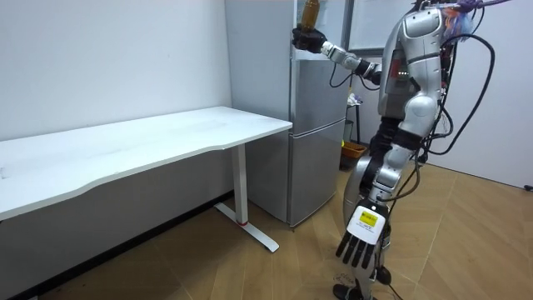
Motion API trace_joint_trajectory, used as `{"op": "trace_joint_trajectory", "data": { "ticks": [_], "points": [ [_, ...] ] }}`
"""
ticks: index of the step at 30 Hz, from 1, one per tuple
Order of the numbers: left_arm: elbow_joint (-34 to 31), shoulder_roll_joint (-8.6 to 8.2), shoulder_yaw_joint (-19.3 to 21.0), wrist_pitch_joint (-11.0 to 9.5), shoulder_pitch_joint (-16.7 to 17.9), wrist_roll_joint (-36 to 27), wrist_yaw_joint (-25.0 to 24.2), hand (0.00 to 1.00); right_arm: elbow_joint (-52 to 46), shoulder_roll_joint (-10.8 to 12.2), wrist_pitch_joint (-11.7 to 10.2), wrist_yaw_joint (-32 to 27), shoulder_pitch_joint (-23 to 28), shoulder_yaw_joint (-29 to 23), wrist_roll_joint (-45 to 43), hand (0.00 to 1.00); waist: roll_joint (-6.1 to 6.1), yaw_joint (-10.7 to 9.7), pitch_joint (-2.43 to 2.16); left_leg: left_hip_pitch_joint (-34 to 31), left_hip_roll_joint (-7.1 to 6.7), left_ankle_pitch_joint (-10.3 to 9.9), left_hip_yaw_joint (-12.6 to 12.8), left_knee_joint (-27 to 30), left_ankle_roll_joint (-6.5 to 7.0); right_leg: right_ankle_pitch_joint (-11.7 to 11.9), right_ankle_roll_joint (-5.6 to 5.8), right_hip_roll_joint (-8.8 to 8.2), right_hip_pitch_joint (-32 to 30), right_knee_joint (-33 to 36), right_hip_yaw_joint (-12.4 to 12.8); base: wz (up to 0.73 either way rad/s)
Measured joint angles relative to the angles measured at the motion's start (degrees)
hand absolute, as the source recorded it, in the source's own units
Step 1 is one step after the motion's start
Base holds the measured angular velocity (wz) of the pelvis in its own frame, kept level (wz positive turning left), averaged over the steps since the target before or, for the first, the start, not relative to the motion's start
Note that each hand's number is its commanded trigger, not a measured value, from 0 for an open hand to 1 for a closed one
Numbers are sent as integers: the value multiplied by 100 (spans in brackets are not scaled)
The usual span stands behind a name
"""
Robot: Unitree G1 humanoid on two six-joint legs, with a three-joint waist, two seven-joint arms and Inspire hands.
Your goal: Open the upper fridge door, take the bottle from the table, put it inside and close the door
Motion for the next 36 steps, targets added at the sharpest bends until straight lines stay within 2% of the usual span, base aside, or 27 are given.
{"op": "trace_joint_trajectory", "data": {
  "ticks": [6, 8, 10, 20, 23, 32, 35, 36],
  "points": [
    [28, 4, 51, 10, -1, 6, -1, 0, -219, -410, 61, -35, 0, -235, -89, 100, -62, -140, 21, 70, 30, -10, 106, -68, -16, 0, 0, 22, -8, 9, 89, -9],
    [28, 4, 56, 9, -6, 6, -1, 0, -221, -461, 61, -55, 0, -310, -89, 100, -98, -155, 27, 94, 36, -16, 128, -71, -22, 0, 0, 32, -3, 10, 134, -10],
    [25, 4, 55, 4, 1, 7, -26, 0, -220, -518, 63, -45, 0, -388, -72, 100, -135, -259, 34, 99, 41, -18, 150, -70, -24, 0, 0, 42, -1, 3, 169, -4],
    [-11, 21, 112, -1, 65, 7, -100, 0, -220, -569, 71, 91, 1, -601, 102, 100, -121, -391, 41, 198, 73, -34, 270, -88, -40, 3, -6, 74, 38, -1, 298, -6],
    [-1, 21, 112, -1, 71, 8, -113, 0, -219, -574, 91, 93, 1, -642, 273, 100, -95, -425, 59, 271, 82, -46, 288, -92, -48, 4, -6, 86, 97, -4, 328, -5],
    [-9, 35, 128, -15, 138, 7, -118, 0, -128, -613, 93, 280, 3, -709, 461, 100, -53, -446, 51, 364, 153, -92, 400, -75, -94, 21, -35, 164, 127, -2, 460, -8],
    [-9, 35, 182, -56, 143, 8, -118, 0, 25, -792, 93, 336, 3, -721, 690, 100, -61, -432, 45, 383, 159, -95, 393, -78, -99, 21, -35, 167, 156, -2, 440, 0],
    [-7, 36, 247, -88, 150, 9, -118, 0, 122, -913, 94, 363, 3, -724, 822, 100, -74, -425, 37, 383, 159, -95, 393, -77, -99, 21, -35, 167, 156, -2, 438, 0]
  ]
}}
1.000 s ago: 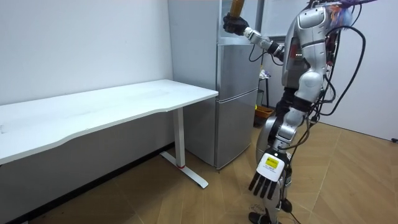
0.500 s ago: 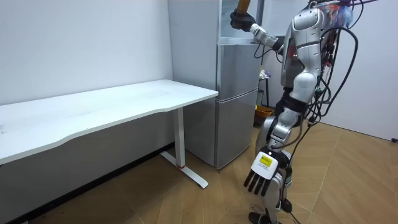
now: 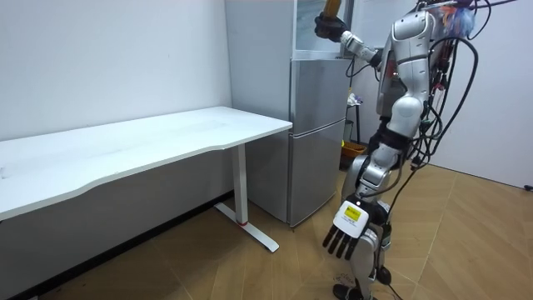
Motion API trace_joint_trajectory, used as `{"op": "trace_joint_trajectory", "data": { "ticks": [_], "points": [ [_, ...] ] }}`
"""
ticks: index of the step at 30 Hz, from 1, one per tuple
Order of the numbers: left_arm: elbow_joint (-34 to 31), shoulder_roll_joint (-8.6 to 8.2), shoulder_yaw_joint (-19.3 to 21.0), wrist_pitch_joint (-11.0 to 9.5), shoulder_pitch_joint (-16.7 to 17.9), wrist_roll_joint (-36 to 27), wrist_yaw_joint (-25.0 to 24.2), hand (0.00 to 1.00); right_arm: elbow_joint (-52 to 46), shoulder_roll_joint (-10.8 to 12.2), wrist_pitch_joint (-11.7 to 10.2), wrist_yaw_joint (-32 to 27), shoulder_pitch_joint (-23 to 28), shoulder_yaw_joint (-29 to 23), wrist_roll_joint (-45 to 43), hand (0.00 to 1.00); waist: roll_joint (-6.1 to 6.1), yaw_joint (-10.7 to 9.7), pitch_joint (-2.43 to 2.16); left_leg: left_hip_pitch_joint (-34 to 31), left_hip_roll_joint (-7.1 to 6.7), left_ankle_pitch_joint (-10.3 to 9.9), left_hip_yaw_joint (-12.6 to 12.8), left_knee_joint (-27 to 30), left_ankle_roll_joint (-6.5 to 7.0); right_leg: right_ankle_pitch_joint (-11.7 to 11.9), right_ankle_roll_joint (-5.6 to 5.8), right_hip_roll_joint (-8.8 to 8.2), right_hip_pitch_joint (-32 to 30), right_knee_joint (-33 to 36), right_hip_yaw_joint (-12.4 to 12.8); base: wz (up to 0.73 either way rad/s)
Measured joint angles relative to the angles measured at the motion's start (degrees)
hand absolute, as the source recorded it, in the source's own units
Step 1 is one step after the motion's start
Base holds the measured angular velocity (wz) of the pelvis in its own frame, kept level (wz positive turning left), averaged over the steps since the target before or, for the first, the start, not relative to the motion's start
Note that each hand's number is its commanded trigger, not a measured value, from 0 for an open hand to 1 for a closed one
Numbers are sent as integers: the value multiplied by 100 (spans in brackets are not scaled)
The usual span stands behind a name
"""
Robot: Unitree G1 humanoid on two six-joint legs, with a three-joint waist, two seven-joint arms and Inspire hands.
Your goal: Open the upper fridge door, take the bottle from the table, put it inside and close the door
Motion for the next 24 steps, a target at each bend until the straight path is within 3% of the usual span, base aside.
{"op": "trace_joint_trajectory", "data": {
  "ticks": [4, 12, 24],
  "points": [
    [16, 4, 205, -4, 19, 9, 12, 0, 449, -145, 21, 34, -1, -5, 82, 100, -67, 31, -42, 23, 0, 0, 5, 8, 0, 0, 0, -3, 29, 3, 1, 0],
    [0, 4, 295, 2, 219, 12, -25, 0, 1195, -144, 225, -138, -1, -18, 277, 100, -101, 205, -31, 77, -1, -56, -6, 29, 8, -2, 2, -6, 122, 7, -1, 0],
    [-35, 30, 681, 64, 355, -11, -151, 0, 2179, -219, 282, -378, -399, -3, 894, 100, -216, 522, -34, 34, -9, -55, -115, 61, 9, -4, 6, -14, 133, 6, -91, 5]
  ]
}}
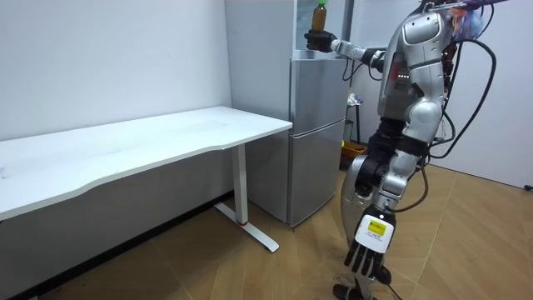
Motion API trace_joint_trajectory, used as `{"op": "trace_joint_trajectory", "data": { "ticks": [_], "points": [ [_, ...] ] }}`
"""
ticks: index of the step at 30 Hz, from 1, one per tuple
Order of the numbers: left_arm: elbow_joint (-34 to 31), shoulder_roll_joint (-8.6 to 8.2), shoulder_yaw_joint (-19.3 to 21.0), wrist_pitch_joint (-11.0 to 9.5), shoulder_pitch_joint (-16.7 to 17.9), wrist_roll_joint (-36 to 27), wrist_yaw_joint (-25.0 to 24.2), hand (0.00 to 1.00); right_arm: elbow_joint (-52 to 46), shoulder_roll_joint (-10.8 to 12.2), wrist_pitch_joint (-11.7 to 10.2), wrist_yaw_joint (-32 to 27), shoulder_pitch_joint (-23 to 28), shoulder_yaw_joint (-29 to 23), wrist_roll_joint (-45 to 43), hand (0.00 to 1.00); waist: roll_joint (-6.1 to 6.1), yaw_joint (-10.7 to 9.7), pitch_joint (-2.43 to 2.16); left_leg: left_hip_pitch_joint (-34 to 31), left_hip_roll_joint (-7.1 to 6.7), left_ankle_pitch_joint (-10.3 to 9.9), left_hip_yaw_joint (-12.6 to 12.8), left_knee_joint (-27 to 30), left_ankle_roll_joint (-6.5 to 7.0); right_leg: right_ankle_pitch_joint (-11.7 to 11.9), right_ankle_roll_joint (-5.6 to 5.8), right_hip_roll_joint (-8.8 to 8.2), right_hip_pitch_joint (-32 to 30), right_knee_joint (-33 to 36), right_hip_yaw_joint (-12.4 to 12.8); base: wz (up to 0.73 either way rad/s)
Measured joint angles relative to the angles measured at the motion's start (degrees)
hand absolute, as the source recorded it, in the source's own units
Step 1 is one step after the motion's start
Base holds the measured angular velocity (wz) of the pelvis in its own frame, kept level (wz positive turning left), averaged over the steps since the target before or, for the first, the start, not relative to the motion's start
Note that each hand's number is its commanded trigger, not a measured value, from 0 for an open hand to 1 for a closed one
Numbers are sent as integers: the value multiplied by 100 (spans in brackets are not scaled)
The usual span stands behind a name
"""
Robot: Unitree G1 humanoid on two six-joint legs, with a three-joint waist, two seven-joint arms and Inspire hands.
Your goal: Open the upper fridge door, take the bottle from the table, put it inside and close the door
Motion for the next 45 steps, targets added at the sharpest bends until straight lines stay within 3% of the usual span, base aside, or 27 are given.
{"op": "trace_joint_trajectory", "data": {
  "ticks": [14, 17, 19, 21, 25, 31, 35, 41, 45],
  "points": [
    [-315, 52, 230, 48, 5, 9, -217, 0, 507, -170, 102, 19, -525, 238, -188, 100, -66, 210, -13, -151, -1, 1, -48, 41, 0, -3, 4, -14, -118, 4, -164, 1],
    [-323, 71, 368, 45, 22, 4, -205, 0, 508, -357, 219, -19, -617, 249, -140, 100, -109, 275, -34, -187, -4, 2, -64, 29, 0, -4, 5, -16, -162, 6, -170, 1],
    [-314, 86, 453, 51, 126, -8, -160, 0, 543, -609, 446, -153, -1049, 491, -126, 100, -144, 254, -32, -245, -4, 3, -64, 50, 0, -4, 6, -16, -216, 5, -187, 0],
    [-314, 132, 455, 54, 188, -17, -158, 0, 660, -793, 485, -184, -1260, 569, -89, 100, -172, 253, -32, -238, -6, 3, -66, 57, 0, -4, 5, -12, -200, 3, -195, 0],
    [-321, 160, 454, 56, 211, -57, -158, 0, 907, -951, 485, -225, -1672, 739, -91, 100, -195, 235, -29, -228, 0, 3, -75, 65, 0, -4, 6, -18, -177, -5, -227, 0],
    [-219, 175, 451, 71, 211, -75, -166, 0, 1329, -956, 486, -222, -1787, 748, -117, 100, -202, 284, -16, -222, -14, 3, -193, 66, 0, -5, 7, -28, -110, -6, -308, 8],
    [-207, 172, 451, 203, 213, -147, -181, 0, 1848, -956, 494, -195, -1950, 918, -128, 100, -224, 328, -4, -297, -10, 0, -241, 111, -3, -5, 8, -27, -133, 2, -333, 8],
    [-263, 172, 456, 392, 206, -151, -192, 0, 2334, -955, 743, 49, -2000, 930, -204, 100, -230, 430, -8, -387, -19, 3, -319, 154, -4, -5, 8, -35, -198, 2, -456, 7],
    [-283, 176, 456, 401, 218, -174, -192, 0, 2511, -955, 813, 119, -2000, 923, -199, 100, -231, 450, -8, -413, -28, 3, -368, 156, -3, -12, 18, -37, -201, 6, -462, 7]
  ]
}}
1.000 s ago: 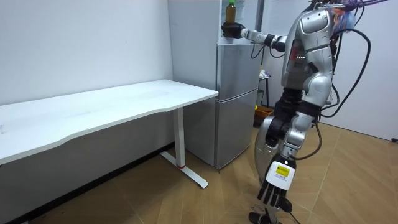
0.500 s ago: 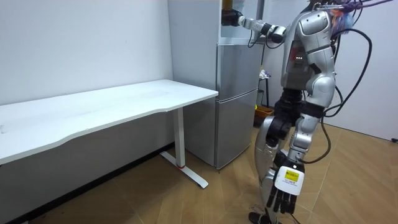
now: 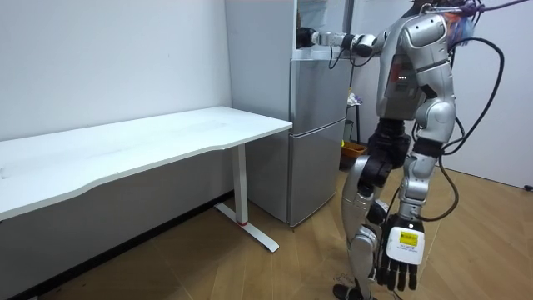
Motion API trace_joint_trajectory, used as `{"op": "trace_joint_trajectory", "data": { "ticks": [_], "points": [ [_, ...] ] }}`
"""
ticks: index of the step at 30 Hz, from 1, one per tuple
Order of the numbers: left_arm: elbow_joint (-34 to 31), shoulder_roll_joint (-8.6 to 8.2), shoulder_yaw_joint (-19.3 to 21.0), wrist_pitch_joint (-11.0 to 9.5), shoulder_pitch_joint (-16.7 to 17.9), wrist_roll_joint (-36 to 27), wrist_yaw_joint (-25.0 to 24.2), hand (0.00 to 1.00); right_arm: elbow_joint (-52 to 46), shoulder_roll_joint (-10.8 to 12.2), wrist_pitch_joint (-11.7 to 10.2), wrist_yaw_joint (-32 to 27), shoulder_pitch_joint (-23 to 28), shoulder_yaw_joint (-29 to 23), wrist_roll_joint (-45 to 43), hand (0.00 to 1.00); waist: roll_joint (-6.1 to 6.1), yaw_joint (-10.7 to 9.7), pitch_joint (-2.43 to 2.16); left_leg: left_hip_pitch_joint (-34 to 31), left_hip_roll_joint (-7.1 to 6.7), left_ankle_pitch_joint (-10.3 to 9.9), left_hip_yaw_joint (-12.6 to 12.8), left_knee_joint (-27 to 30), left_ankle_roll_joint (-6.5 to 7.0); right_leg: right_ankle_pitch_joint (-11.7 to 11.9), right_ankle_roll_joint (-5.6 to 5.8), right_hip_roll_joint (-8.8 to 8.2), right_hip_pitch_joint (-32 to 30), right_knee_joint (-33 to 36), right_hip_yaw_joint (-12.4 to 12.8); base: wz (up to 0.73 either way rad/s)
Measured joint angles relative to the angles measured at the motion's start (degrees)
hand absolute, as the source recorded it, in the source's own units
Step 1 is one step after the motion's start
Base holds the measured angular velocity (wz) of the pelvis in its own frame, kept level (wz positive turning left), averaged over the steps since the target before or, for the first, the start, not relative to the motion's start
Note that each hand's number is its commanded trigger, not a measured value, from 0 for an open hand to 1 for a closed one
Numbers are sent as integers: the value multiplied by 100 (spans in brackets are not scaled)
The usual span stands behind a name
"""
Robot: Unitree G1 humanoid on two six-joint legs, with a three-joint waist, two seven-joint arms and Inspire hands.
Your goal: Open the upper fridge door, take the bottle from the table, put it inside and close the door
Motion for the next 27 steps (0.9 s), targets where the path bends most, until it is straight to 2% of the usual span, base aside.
{"op": "trace_joint_trajectory", "data": {
  "ticks": [7, 11, 14, 15, 16, 18, 22, 23, 24, 25, 26, 27],
  "points": [
    [5, 1, 0, -9, 1, -100, -23, 0, 30, 0, 0, 8, 10, 2, 27, 100, -19, 81, 16, 33, -23, 1, -11, 4, 0, -34, 8, -10, 32, 0, -16, 0],
    [-20, 47, -2, -7, 1, -116, -23, 0, 121, 1, -33, -139, 13, 7, 98, 100, -21, 154, 57, -28, 2, -13, -49, 52, -16, -42, 8, -3, 56, -14, -83, 7],
    [-95, 97, -2, -7, 8, -103, 0, 0, 235, 1, -128, -260, 9, 8, 104, 100, -20, 229, 58, -141, 25, -48, -93, 147, -39, -40, 5, 30, 9, -14, -88, 3],
    [-103, 111, -4, -11, 8, -103, 27, 0, 257, 1, -158, -315, 9, 18, 106, 100, -9, 262, 66, -163, 23, -52, -97, 182, -47, -38, 2, 41, 3, -14, -90, 0],
    [-105, 137, -14, -12, 8, -103, 40, 0, 295, 1, -211, -375, 9, 47, 112, 100, 35, 301, 95, -164, 21, -56, -97, 193, -54, -30, -12, 52, 4, -13, -92, 0],
    [-104, 184, -42, -10, 10, -103, 112, 0, 295, 2, -274, -502, 9, 136, 182, 100, 41, 317, 94, -205, 27, -54, -109, 214, -58, -24, -22, 67, -14, -15, -89, 0],
    [-182, 265, -46, -19, -12, -92, 156, 0, 290, 5, -538, -735, 9, 277, 255, 100, 56, 365, 81, -346, 50, -42, -118, 290, -81, 14, -84, 97, -123, -21, -78, -1],
    [-203, 264, -48, -21, -13, -88, 155, 0, 293, 6, -578, -744, 10, 281, 254, 80, 73, 389, 90, -355, 54, -42, -110, 296, -82, 19, -91, 99, -131, -21, -71, -6],
    [-222, 264, -51, -21, -14, -87, 153, 0, 312, 5, -642, -785, 10, 309, 255, 59, 108, 415, 81, -413, 59, -42, -103, 320, -82, 26, -103, 101, -179, -18, -70, -3],
    [-234, 265, -76, -21, -31, -90, 149, 0, 356, 8, -756, -788, 10, 314, 254, 23, 129, 429, 90, -452, 66, -44, -104, 368, -82, 36, -119, 103, -193, -17, -90, 0],
    [-247, 272, -121, -12, -37, -91, 152, 0, 400, 14, -827, -782, 8, 315, 254, 2, 139, 430, 95, -467, 68, -44, -108, 381, -82, 37, -122, 103, -197, -18, -99, 7],
    [-289, 282, -214, -11, -37, -94, 148, 0, 486, 25, -943, -770, 5, 315, 256, 0, 155, 437, 101, -496, 69, -43, -123, 405, -82, 41, -127, 100, -202, -19, -137, 8]
  ]
}}
